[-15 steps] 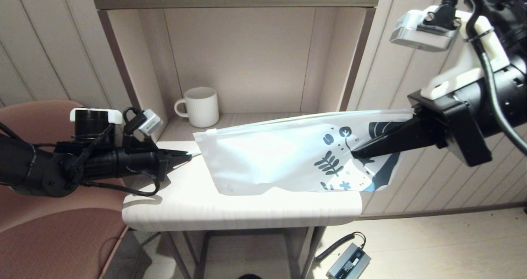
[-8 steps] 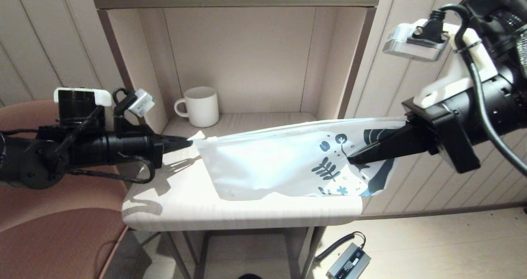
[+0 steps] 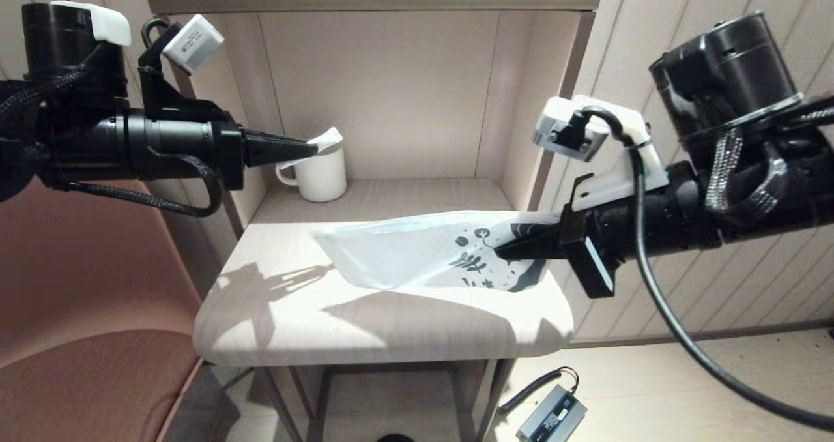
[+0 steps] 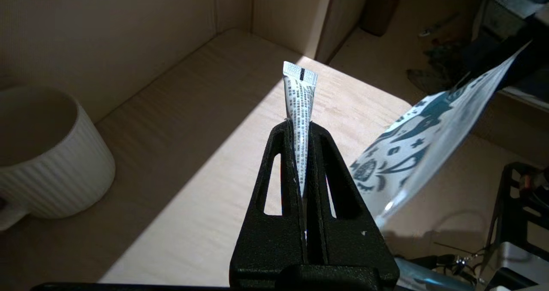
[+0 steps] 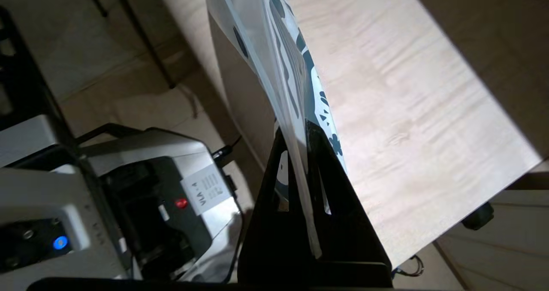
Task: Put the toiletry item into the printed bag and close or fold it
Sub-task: Place the toothpaste in the storage bag
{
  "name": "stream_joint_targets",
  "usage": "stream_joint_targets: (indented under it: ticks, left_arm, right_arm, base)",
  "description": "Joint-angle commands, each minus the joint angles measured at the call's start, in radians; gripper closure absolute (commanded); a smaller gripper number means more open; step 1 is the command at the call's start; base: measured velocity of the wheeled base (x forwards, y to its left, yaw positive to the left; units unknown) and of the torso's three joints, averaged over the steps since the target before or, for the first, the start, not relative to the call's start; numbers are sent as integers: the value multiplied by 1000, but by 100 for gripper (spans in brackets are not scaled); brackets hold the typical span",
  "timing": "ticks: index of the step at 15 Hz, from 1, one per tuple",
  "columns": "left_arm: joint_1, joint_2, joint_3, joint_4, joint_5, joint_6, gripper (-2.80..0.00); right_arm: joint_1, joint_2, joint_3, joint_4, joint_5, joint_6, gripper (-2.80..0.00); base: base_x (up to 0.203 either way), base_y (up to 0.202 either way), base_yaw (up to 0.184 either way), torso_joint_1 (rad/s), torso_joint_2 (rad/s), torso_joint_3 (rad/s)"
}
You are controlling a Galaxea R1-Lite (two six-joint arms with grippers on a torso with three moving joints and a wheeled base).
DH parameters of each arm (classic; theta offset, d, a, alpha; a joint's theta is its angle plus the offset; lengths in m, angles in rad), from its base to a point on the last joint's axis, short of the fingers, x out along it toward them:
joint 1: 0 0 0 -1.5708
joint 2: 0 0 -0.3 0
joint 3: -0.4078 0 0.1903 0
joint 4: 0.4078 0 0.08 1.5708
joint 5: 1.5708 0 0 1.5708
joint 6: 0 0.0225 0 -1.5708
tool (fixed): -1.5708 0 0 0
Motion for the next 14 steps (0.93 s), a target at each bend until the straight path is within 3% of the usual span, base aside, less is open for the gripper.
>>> stream_joint_targets:
  ticks: [1,4,8,11,14]
  left_arm:
    - [-13,-10,-27,1,-4,0,0]
    - [-32,-9,-30,4,-2,0,0]
    - [-106,-10,-38,50,-2,1,0]
    - [-201,-11,-37,80,2,8,0]
    - [-242,-10,-30,93,-10,12,0]
  right_arm:
    - [27,11,107,-248,-81,2,0]
    - [57,61,216,-566,-247,-4,0]
    - [76,67,212,-578,-283,-11,0]
    - [76,69,218,-575,-281,-12,0]
    - [76,67,218,-554,-274,-13,0]
  base:
    - [0,0,0,0,0,0]
    - [0,0,0,0,0,0]
    - [0,0,0,0,0,0]
    - [0,0,0,0,0,0]
    - [0,0,0,0,0,0]
